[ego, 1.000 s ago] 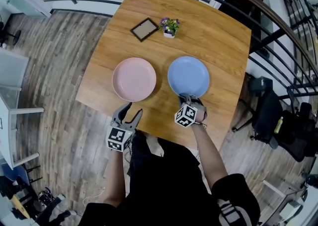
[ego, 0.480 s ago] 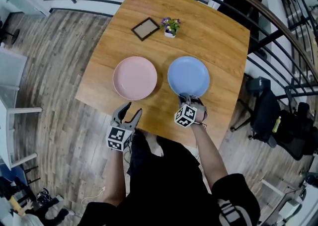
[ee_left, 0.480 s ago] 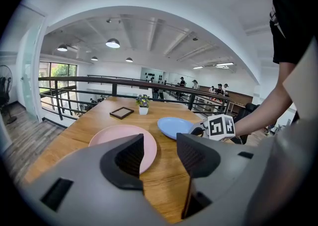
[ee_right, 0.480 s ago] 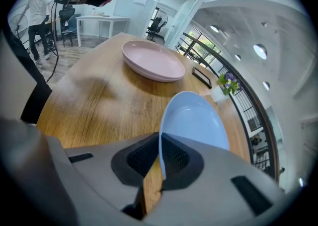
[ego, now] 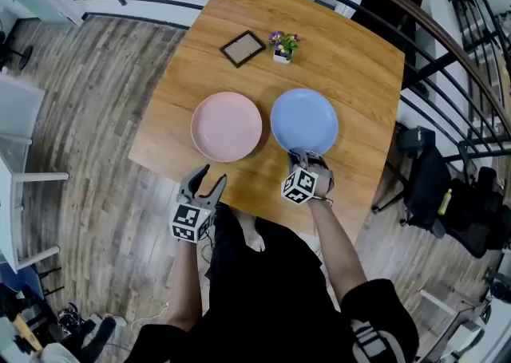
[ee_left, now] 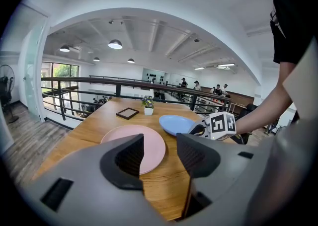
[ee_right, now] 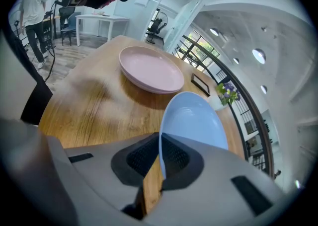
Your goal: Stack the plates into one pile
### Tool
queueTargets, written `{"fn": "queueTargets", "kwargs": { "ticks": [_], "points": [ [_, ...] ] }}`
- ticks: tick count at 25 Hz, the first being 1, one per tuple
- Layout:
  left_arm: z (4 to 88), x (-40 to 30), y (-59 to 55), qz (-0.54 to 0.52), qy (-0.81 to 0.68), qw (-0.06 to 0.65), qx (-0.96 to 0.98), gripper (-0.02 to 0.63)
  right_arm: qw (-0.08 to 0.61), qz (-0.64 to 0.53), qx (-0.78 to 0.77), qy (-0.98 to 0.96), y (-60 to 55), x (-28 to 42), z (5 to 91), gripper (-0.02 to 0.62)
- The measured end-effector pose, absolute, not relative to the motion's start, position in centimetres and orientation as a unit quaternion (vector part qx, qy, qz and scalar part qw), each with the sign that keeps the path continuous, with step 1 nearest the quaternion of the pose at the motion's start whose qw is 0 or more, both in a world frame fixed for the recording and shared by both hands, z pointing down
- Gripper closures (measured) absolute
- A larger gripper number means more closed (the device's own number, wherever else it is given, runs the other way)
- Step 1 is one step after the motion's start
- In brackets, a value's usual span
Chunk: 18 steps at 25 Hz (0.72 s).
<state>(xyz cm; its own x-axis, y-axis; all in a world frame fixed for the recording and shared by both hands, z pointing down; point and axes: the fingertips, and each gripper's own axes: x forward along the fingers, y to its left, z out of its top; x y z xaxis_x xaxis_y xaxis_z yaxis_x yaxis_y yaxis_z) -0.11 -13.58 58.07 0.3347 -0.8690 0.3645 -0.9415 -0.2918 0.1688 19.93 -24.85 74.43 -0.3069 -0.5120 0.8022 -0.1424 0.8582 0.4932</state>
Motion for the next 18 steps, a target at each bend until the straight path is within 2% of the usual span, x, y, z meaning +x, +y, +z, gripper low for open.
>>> {"fn": "queueTargets", "kwargs": {
  "ticks": [18],
  "points": [
    [57.4, -7.0, -12.6, 0.099, -0.587, 0.173, 0.785, 0.387, 0.536, -0.203, 0.189, -0.797, -24.8, 12.1, 72.7, 0.572]
  ]
}}
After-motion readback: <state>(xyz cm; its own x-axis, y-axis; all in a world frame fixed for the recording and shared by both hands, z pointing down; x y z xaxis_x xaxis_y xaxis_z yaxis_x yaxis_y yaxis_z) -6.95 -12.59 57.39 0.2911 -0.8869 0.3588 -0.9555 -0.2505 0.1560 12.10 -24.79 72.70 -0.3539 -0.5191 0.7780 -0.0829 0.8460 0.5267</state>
